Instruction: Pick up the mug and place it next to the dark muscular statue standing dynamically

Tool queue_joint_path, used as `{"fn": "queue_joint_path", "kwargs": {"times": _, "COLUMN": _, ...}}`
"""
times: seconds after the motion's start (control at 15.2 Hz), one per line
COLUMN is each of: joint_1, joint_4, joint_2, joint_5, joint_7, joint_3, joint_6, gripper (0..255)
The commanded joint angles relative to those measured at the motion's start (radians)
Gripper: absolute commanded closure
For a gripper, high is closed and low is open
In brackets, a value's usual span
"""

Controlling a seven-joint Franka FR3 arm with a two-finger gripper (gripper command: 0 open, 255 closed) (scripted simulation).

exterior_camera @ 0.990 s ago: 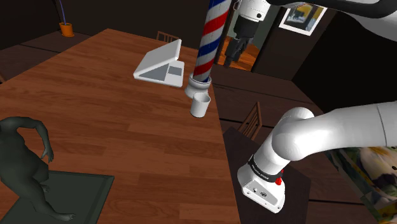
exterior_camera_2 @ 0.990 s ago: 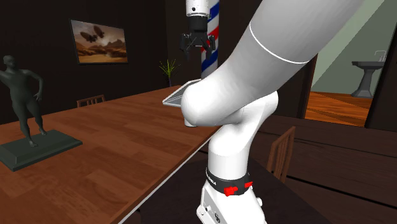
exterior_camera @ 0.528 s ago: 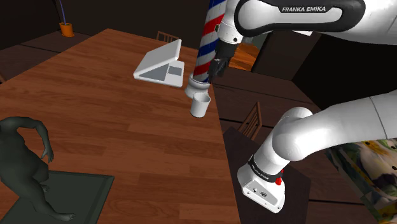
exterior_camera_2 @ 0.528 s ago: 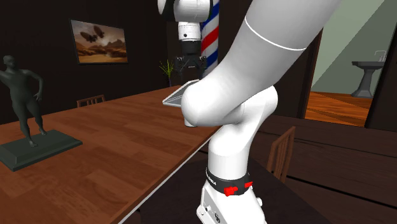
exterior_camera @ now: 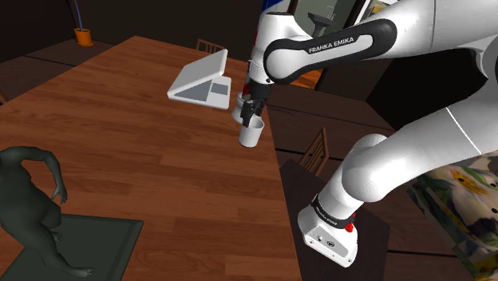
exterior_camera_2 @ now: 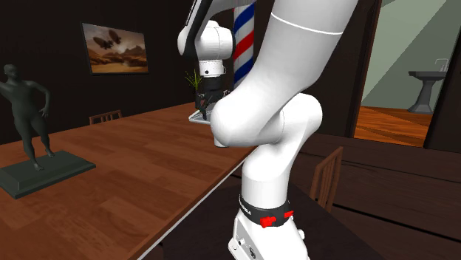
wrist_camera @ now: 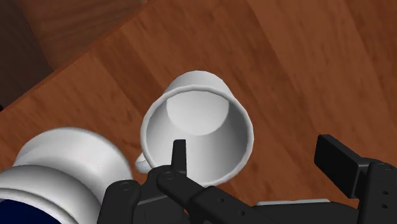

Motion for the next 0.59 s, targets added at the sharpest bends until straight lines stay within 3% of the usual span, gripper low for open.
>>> {"fn": "queue_joint_path", "kwargs": {"times": 0.0, "joint_1": 0.002, "joint_4": -0.010, "joint_2": 0.049, "joint_5": -0.004, "joint_7": 0.013, "joint_3": 0.009, "joint_6": 0.057, "gripper": 0}}
{"fn": "queue_joint_path", "kwargs": {"times": 0.53, "joint_1": -0.005, "joint_4": -0.065, "joint_2": 0.117, "joint_5": -0.015, "joint_7": 0.020, "joint_3": 0.008, "joint_6": 0.179, "gripper": 0}}
